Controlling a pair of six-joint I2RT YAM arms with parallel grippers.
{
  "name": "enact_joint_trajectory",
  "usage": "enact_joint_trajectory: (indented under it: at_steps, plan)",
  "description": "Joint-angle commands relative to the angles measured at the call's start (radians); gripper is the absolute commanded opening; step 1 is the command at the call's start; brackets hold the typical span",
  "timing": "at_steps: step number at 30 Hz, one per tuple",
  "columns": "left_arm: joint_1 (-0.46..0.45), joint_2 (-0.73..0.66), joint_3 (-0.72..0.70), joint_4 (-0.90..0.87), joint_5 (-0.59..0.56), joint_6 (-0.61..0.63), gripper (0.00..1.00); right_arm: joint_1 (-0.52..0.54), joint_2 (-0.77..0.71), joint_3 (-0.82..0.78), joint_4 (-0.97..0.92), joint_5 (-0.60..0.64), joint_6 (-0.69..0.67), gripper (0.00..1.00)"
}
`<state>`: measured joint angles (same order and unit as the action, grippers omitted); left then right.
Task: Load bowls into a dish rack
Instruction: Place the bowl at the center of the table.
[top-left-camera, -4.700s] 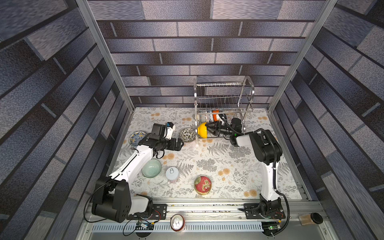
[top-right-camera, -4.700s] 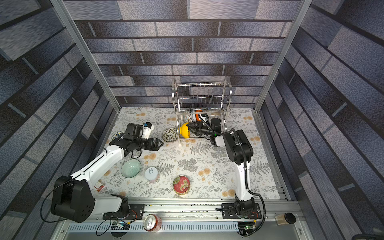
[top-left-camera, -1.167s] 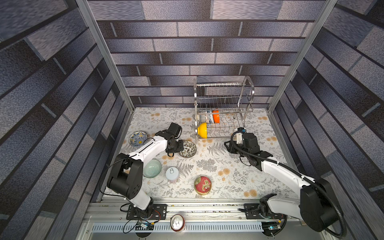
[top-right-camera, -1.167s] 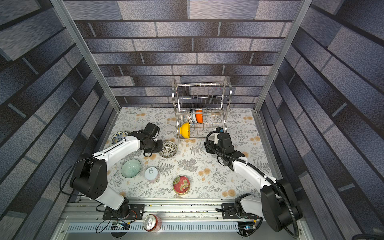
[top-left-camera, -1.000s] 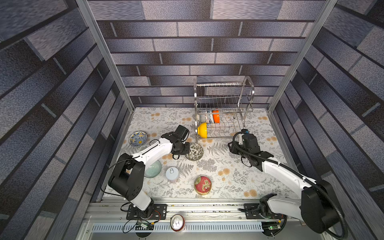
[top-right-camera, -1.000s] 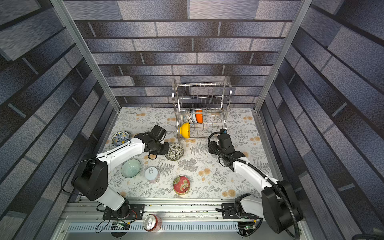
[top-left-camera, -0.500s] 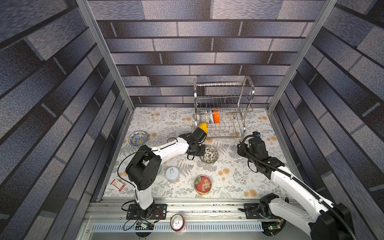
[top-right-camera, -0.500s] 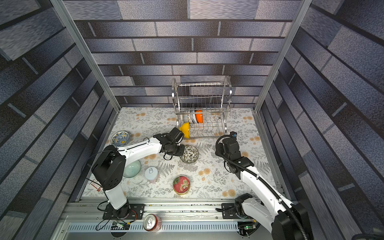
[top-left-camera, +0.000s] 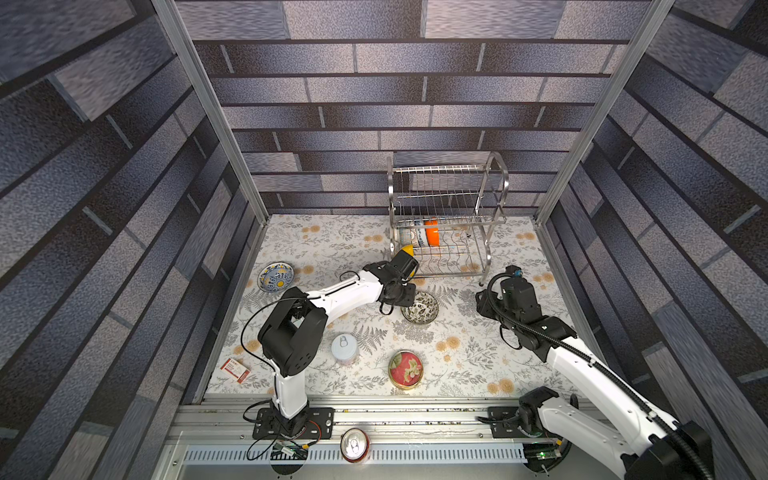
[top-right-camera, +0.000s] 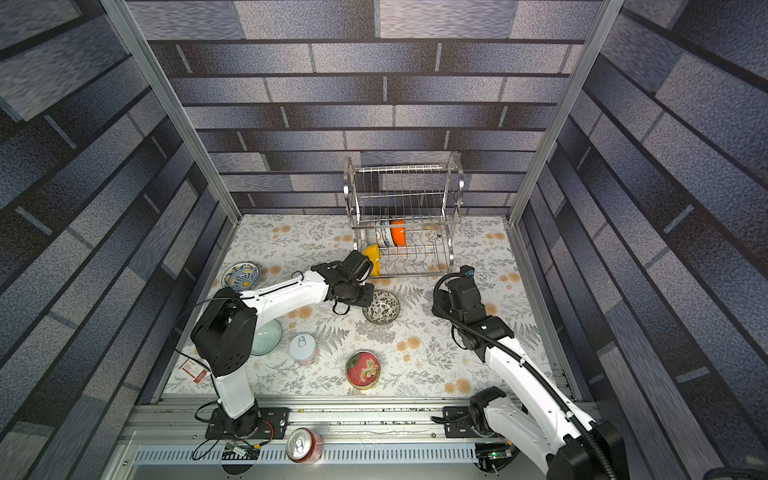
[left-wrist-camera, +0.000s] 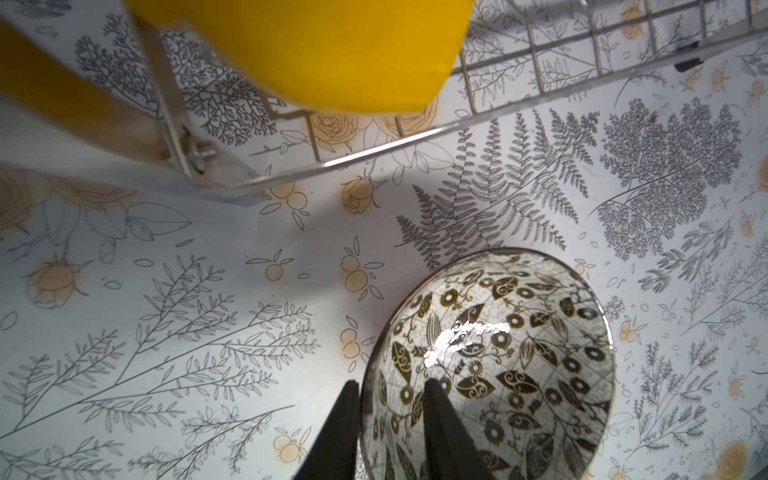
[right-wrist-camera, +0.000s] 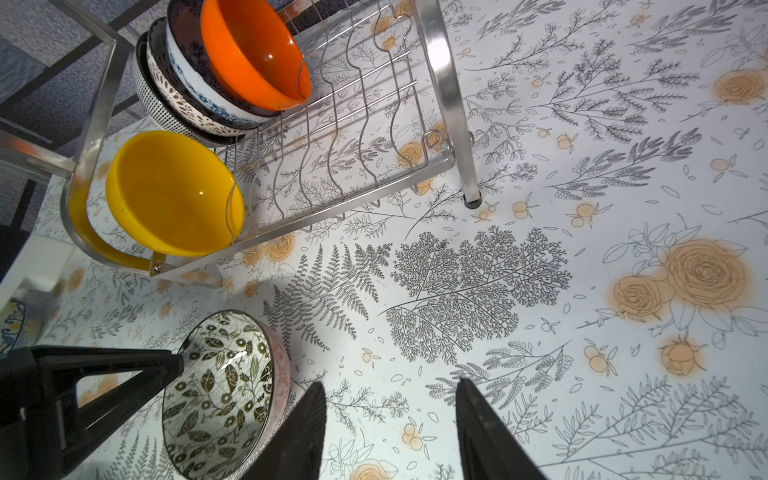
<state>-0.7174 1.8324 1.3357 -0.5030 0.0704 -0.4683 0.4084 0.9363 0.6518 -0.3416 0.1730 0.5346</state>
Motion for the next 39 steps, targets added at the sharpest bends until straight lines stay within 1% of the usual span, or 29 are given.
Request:
enact_joint_trajectory:
  at_steps: [1, 4, 7, 9, 14, 17, 21, 22, 25, 32, 39]
  plan:
    - [0.018, -0.087, 0.015, -0.056, -0.034, 0.026, 0.37, 0.005, 0.018, 0.055, -0.035, -0.075, -0.059, 0.52]
    - [0.048, -0.151, -0.023, -0.059, -0.033, 0.020, 0.48, 0.011, 0.043, 0.082, -0.043, -0.130, -0.088, 0.52]
    - [0.094, -0.238, -0.076, -0.064, -0.031, 0.013, 0.63, 0.037, 0.083, 0.116, -0.055, -0.169, -0.126, 0.52]
    - [0.135, -0.299, -0.115, -0.063, -0.020, 0.006, 0.76, 0.075, 0.123, 0.148, -0.067, -0.175, -0.155, 0.52]
    - [0.255, -0.415, -0.204, -0.048, 0.052, -0.019, 0.93, 0.200, 0.263, 0.245, -0.105, -0.177, -0.217, 0.51]
    - [0.325, -0.462, -0.237, -0.037, 0.102, -0.028, 1.00, 0.289, 0.350, 0.318, -0.149, -0.141, -0.270, 0.51]
    - [0.415, -0.510, -0.271, -0.015, 0.154, -0.047, 1.00, 0.386, 0.461, 0.405, -0.225, -0.105, -0.335, 0.51]
    - [0.436, -0.519, -0.278, -0.009, 0.164, -0.052, 1.00, 0.403, 0.482, 0.446, -0.239, -0.101, -0.347, 0.51]
    - [0.497, -0.537, -0.285, -0.006, 0.200, -0.060, 1.00, 0.450, 0.546, 0.494, -0.280, -0.066, -0.381, 0.51]
    - [0.573, -0.537, -0.274, -0.047, 0.209, -0.044, 1.00, 0.525, 0.679, 0.582, -0.348, -0.033, -0.428, 0.50]
    - [0.617, -0.517, -0.264, -0.060, 0.241, -0.021, 1.00, 0.553, 0.799, 0.643, -0.380, -0.013, -0.458, 0.46]
